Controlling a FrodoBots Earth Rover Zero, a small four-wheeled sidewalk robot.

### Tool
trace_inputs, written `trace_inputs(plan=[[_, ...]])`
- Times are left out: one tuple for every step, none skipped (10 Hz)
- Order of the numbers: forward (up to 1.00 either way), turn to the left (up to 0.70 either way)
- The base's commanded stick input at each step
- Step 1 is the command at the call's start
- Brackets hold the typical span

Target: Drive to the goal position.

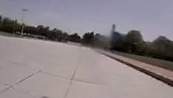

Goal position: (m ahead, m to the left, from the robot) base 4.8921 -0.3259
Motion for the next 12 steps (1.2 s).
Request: trace_inputs(plan=[[0.7,0.0],[0.7,0.0],[0.7,0.0],[0.7,0.0],[0.7,0.0],[0.7,0.0],[0.7,0.0],[0.7,0.0],[0.7,0.0],[0.7,0.0],[0.7,0.0],[0.7,0.0]])
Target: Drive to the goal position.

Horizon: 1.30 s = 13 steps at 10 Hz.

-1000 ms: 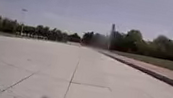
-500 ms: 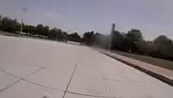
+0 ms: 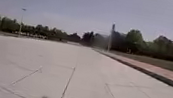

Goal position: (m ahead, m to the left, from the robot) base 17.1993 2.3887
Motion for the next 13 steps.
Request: trace_inputs(plan=[[0.7,0.0],[0.7,0.0],[0.7,0.0],[0.7,0.0],[0.7,0.0],[0.7,0.0],[0.7,0.0],[0.7,0.0],[0.7,0.0],[0.7,0.0],[0.7,0.0],[0.7,0.0],[0.7,0.0]])
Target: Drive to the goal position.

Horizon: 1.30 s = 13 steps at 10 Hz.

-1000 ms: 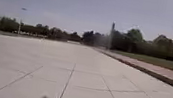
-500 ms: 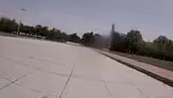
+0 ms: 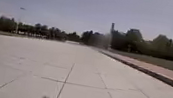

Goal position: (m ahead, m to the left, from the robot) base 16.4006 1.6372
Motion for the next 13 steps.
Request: trace_inputs(plan=[[0.7,0.0],[0.7,0.0],[0.7,0.0],[0.7,0.0],[0.7,0.0],[0.7,0.0],[0.7,0.0],[0.7,0.0],[0.7,0.0],[0.7,0.0],[0.7,0.0],[0.7,0.0],[0.7,0.0]])
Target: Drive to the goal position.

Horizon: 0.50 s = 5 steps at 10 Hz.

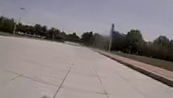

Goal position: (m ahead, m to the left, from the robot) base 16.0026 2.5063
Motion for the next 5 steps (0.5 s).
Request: trace_inputs(plan=[[0.7,0.0],[0.7,0.0],[0.7,0.0],[0.7,0.0],[0.7,0.0]])
